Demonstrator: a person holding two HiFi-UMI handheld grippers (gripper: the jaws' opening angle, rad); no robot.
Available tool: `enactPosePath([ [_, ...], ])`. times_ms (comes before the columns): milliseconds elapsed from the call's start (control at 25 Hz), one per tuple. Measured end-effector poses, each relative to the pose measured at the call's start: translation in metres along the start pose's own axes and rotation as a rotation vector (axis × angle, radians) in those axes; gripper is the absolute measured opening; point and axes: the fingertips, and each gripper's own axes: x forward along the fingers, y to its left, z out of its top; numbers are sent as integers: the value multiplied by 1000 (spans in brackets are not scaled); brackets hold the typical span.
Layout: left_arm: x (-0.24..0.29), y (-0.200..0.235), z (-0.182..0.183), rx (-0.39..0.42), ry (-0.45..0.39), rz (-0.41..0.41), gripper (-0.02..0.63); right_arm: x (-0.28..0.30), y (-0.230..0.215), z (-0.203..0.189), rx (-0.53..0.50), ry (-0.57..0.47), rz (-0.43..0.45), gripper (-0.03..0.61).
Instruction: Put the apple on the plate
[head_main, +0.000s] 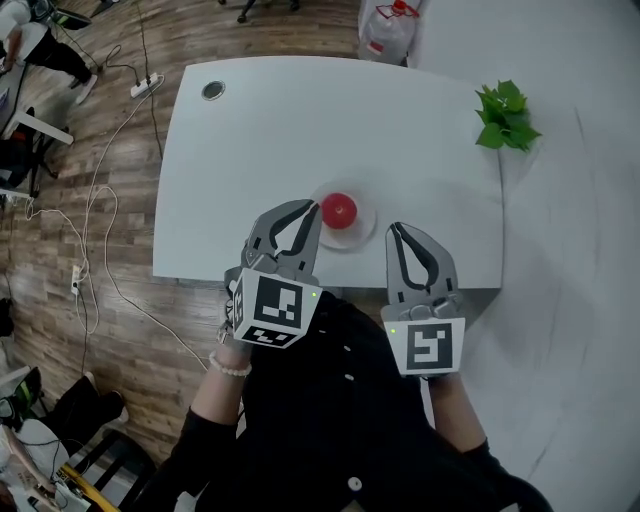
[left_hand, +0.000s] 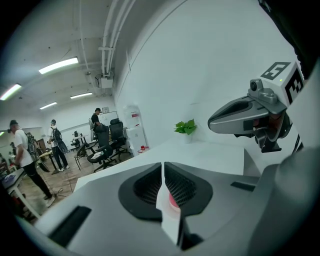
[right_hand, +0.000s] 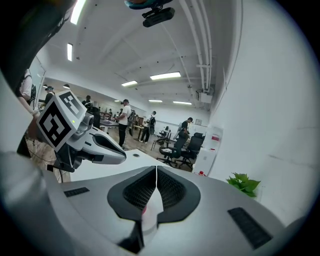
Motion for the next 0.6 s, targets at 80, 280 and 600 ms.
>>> enactPosePath([
  [80,-5,1,3,4,-4,8,29,0,0,2,-7,-9,3,43],
  [280,-16,7,11,7,-16,22,28,3,2,9,-20,-24,11,43],
  [600,-29,15,19,5,-39,51,26,2,-2,17,-33,-44,5,43],
])
